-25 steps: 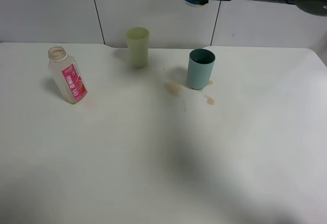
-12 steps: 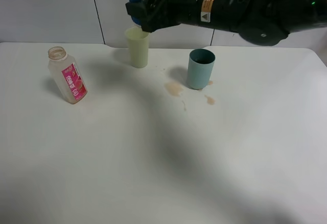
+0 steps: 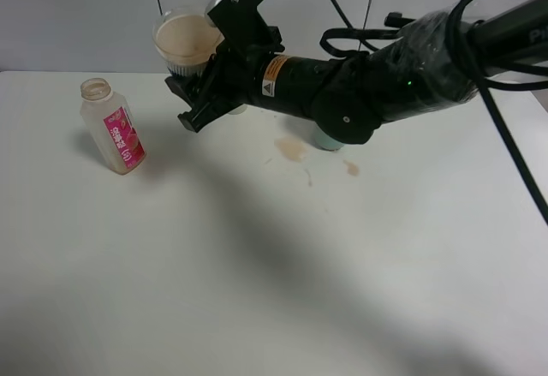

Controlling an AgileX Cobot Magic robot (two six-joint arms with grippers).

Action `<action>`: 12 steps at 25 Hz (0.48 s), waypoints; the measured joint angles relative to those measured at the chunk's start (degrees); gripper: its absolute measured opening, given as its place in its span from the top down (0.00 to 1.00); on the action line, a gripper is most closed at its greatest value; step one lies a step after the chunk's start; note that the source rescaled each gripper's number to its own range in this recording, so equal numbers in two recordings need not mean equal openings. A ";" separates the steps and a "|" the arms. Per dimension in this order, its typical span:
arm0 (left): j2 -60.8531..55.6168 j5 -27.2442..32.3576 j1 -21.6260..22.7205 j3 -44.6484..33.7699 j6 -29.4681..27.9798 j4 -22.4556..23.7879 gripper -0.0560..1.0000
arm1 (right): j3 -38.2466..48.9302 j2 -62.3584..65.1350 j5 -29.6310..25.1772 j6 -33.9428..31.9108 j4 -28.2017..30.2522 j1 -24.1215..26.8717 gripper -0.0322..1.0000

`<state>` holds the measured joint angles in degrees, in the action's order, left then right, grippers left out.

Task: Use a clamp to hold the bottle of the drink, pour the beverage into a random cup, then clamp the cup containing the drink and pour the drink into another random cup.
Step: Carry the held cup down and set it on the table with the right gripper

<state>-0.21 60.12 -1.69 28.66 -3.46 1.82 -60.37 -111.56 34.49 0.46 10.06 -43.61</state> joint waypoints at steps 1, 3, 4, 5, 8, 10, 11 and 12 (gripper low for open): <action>0.00 0.00 0.00 0.00 0.00 0.00 0.00 | 0.00 -0.65 0.00 -0.46 -0.33 -0.28 0.97; 0.00 0.00 0.00 0.00 0.00 0.00 0.00 | -0.05 -2.24 0.00 -1.94 -0.55 -0.70 0.97; 0.00 0.00 0.00 0.00 0.00 0.00 0.00 | -0.05 -2.24 0.00 -1.94 -0.55 -0.70 0.97; 0.00 0.00 0.00 0.00 0.00 0.00 0.00 | -0.05 -2.96 0.06 -3.13 -0.29 -0.84 0.97; 0.00 0.00 0.00 0.00 0.00 0.00 0.00 | -0.05 -6.12 1.68 -6.81 3.89 -1.30 0.97; 0.00 0.00 0.00 0.00 0.00 0.00 0.00 | -0.05 -7.57 2.40 -7.98 5.06 -1.72 0.97; 0.00 0.00 0.00 0.00 0.00 0.00 0.00 | -0.05 -8.29 2.83 -8.44 5.22 -1.98 0.97; 0.00 0.00 0.00 0.00 0.00 0.00 0.00 | -0.05 -8.91 3.04 -8.71 5.44 -2.21 0.97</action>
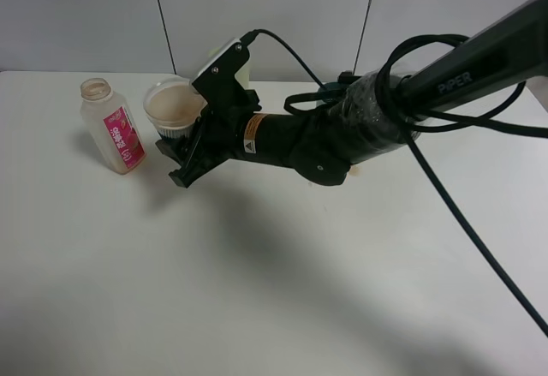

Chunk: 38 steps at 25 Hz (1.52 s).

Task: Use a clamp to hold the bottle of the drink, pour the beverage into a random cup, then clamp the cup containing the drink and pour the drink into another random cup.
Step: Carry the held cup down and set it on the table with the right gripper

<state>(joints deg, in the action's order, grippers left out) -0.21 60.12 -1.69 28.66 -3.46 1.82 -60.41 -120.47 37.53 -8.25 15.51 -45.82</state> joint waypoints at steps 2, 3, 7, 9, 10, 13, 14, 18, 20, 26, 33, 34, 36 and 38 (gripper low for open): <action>0.00 0.00 0.00 0.00 0.00 0.00 0.00 | 0.00 -1.39 0.17 -0.43 0.51 -0.44 0.97; 0.00 0.00 0.00 0.00 0.00 0.00 0.00 | 0.00 -1.99 0.22 -0.78 0.94 -0.66 0.97; 0.00 0.00 0.00 0.00 0.00 0.00 0.00 | 0.00 -4.71 0.42 -1.65 2.06 -1.24 0.97; 0.00 0.00 0.00 0.00 0.00 0.00 0.00 | 0.00 -5.32 0.55 -1.65 2.68 -1.28 0.97; 0.00 0.00 0.00 0.00 0.00 0.00 0.00 | 0.00 -5.86 1.13 -1.71 3.50 -1.28 0.97; 0.00 0.00 0.00 0.00 0.00 0.00 0.00 | -0.06 -7.74 4.74 -2.99 6.02 -1.28 0.97; 0.00 0.00 0.00 0.00 0.00 0.00 0.00 | -0.06 -8.19 5.28 -3.46 6.37 -1.28 0.97; 0.00 0.00 0.00 0.00 0.00 0.00 0.00 | -0.06 -9.78 6.01 -4.72 7.39 -1.28 0.97; 0.00 0.00 0.00 0.00 0.00 0.00 0.00 | -0.06 -10.13 6.25 -4.92 7.49 -1.28 0.97; 0.00 0.00 0.00 0.00 0.00 0.00 0.00 | -0.06 -10.18 6.25 -4.99 7.79 -1.28 0.97; 0.00 0.00 0.00 0.00 0.00 0.00 0.00 | -0.06 -10.18 6.37 -4.99 8.71 -1.28 0.97; 0.00 0.00 0.00 0.00 0.00 0.00 0.00 | -0.06 -10.18 6.37 -4.99 8.71 -1.28 0.97; 0.00 0.00 0.00 0.00 0.00 0.00 0.00 | -0.06 -10.18 6.37 -5.04 8.71 -1.28 0.97; 0.00 0.00 0.00 0.00 0.00 0.00 0.00 | -0.06 -10.18 6.42 -5.15 8.71 -1.28 0.95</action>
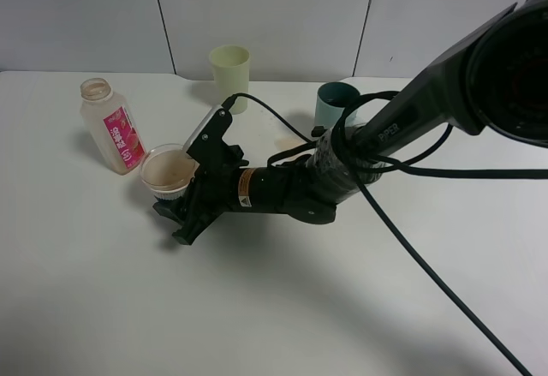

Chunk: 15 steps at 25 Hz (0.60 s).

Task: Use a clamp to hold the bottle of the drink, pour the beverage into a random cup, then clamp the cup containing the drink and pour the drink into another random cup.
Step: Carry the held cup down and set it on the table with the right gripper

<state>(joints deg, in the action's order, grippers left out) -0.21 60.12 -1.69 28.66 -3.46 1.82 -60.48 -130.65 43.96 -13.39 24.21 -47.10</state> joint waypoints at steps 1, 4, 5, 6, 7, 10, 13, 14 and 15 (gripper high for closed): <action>0.00 0.00 0.00 0.00 0.00 0.00 0.00 | 0.00 0.00 0.00 0.00 0.00 0.00 0.95; 0.00 0.00 0.00 0.00 0.00 0.00 0.00 | 0.00 0.00 1.25 -0.30 -0.47 0.00 0.26; 0.00 0.00 0.00 0.00 0.00 0.00 0.00 | 0.00 0.00 1.64 -0.30 -0.59 0.00 0.16; 0.00 0.00 0.00 0.00 0.00 0.00 0.00 | 0.00 0.00 1.81 -0.03 -0.65 0.00 0.10; 0.00 0.00 0.00 0.00 0.00 0.00 0.00 | 0.00 0.00 1.95 0.28 -0.71 0.00 0.06; 0.00 0.00 0.00 0.00 0.00 0.00 0.00 | 0.00 0.00 2.30 0.65 -0.77 0.00 0.02; 0.00 0.00 0.00 0.00 0.00 0.00 0.00 | 0.00 0.00 2.30 0.64 -0.89 0.00 0.01; 0.00 0.00 0.00 0.00 0.00 0.00 0.00 | 0.00 0.21 2.15 0.64 -0.99 0.00 0.00; 0.00 0.00 0.00 0.00 0.00 0.00 0.00 | 0.00 0.50 1.72 0.64 -1.04 0.00 0.00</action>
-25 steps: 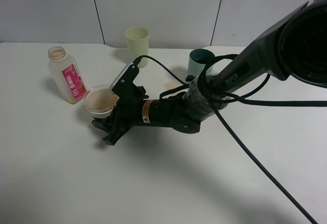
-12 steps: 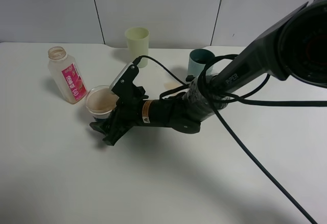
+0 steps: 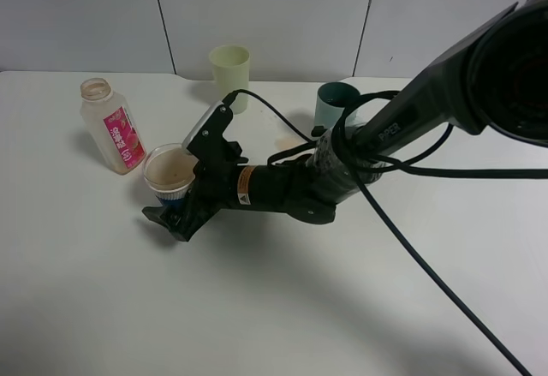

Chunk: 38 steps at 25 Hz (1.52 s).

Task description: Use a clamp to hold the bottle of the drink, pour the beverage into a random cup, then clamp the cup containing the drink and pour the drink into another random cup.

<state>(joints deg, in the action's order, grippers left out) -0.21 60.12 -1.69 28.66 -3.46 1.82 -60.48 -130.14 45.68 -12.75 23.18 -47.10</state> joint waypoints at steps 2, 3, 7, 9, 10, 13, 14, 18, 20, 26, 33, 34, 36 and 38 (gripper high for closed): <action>0.00 0.00 0.00 0.00 0.00 0.00 0.00 | 0.00 1.48 -1.62 0.00 -0.13 0.00 0.00; 0.00 0.00 0.00 0.00 0.00 0.00 0.00 | 0.07 2.62 -2.82 0.00 -0.14 0.00 0.00; 0.00 0.00 0.00 0.00 0.00 0.00 0.00 | 3.38 9.30 -4.90 1.65 -3.06 0.00 0.00; 0.00 0.00 0.00 0.00 0.00 0.00 0.00 | 5.99 12.96 -5.04 4.57 -4.75 0.00 0.00; 0.00 0.00 0.00 0.00 0.00 0.00 0.00 | 7.18 14.98 -5.04 6.52 -5.76 0.00 0.00; 0.00 0.00 0.00 0.00 0.00 0.00 0.00 | 11.36 20.66 -5.09 11.23 -8.42 0.00 0.00; 0.00 0.00 0.00 0.00 0.00 0.00 0.00 | 12.60 22.62 -5.15 12.09 -9.49 0.00 0.00; 0.00 0.00 0.00 0.00 0.00 0.00 0.00 | 16.00 29.44 -5.34 12.75 -11.12 0.00 0.00; 0.00 0.00 0.00 0.00 0.00 0.00 0.00 | 17.03 32.90 -6.27 13.06 -11.27 0.00 0.00; 0.00 0.00 0.00 0.00 0.00 0.00 0.00 | 17.66 41.78 -14.53 12.75 -12.52 3.07 0.00; 0.00 0.00 0.00 0.00 0.00 0.00 0.00 | 17.69 49.61 -24.10 5.98 -6.98 11.48 0.00; 0.00 0.00 0.00 0.00 0.00 0.00 0.00 | 17.69 50.26 -25.47 4.63 -6.52 13.04 0.00; 0.00 0.00 0.00 0.00 0.00 0.00 0.00 | 17.69 51.29 -29.18 3.12 -6.40 16.12 0.00; 0.00 0.00 0.00 0.00 0.00 0.00 0.00 | 17.69 52.35 -32.73 2.86 -6.18 18.94 0.00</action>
<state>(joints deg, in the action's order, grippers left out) -0.21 60.12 -1.69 28.66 -3.46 1.82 -42.79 -77.79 12.95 -9.89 17.00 -28.16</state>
